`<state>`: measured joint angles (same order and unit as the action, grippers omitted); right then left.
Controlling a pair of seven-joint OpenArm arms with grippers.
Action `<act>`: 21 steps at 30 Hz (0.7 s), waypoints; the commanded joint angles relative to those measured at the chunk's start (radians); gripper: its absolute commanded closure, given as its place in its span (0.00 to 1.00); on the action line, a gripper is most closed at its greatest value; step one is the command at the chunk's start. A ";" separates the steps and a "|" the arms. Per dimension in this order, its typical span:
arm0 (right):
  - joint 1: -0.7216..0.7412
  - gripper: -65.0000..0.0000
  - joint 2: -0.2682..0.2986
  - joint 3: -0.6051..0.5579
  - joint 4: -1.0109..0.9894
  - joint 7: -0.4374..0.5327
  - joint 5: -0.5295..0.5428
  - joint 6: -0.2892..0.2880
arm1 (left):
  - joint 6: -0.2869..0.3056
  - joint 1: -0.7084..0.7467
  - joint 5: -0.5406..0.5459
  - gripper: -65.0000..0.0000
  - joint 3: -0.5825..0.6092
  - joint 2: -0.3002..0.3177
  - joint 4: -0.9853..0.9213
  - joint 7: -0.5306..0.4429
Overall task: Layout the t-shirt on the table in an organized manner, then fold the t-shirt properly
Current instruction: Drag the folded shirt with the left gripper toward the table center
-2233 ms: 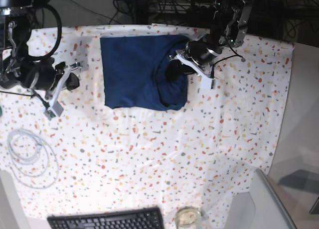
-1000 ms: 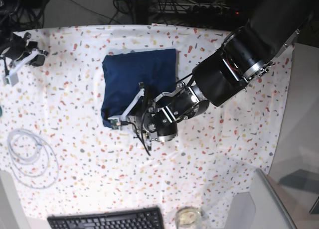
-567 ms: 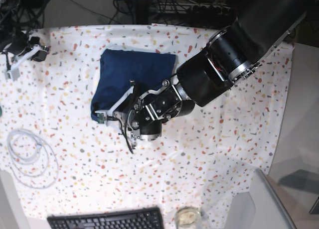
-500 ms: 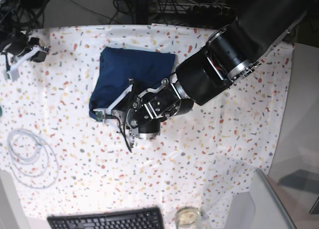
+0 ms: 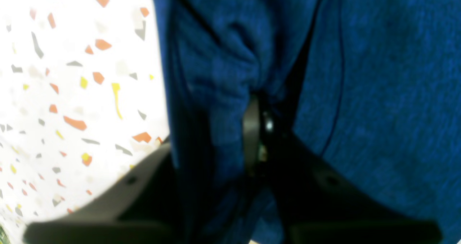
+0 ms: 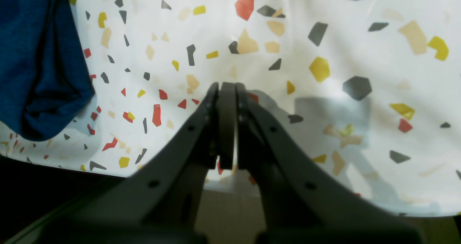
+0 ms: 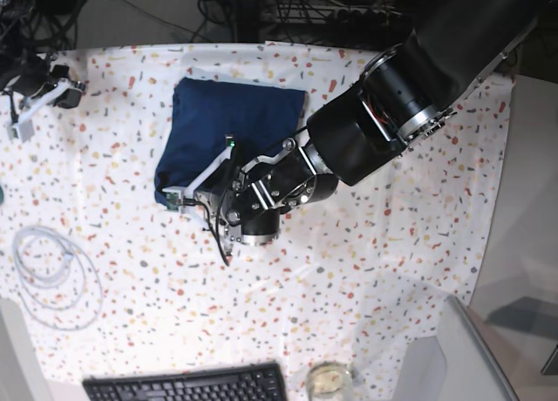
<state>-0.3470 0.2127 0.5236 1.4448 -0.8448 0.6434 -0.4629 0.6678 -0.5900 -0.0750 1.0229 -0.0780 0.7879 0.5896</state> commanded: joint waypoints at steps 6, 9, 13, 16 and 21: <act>0.001 1.00 0.017 0.003 0.012 0.012 0.011 -0.004 | 0.030 -0.040 -0.007 0.41 0.004 0.004 0.087 0.083; 0.002 1.00 0.017 0.003 0.012 0.011 0.011 -0.004 | 0.030 -0.055 -0.007 0.31 0.006 0.028 0.126 0.089; 0.006 1.00 0.017 0.003 0.012 0.009 0.011 -0.004 | 0.030 -0.074 -0.024 0.20 0.004 0.030 0.137 0.089; 0.007 1.00 0.017 0.003 0.012 0.011 0.011 -0.004 | 0.030 -0.084 -0.087 0.17 0.006 0.030 0.137 0.089; 0.007 1.00 0.017 0.003 0.012 0.009 0.011 -0.004 | 0.030 -0.089 -0.150 0.16 0.003 0.024 0.138 0.089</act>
<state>-0.3439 0.2123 0.5236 1.4448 -0.8455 0.6434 -0.4629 0.7006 -0.6483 -0.2195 1.0328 -0.0410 0.9073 0.6823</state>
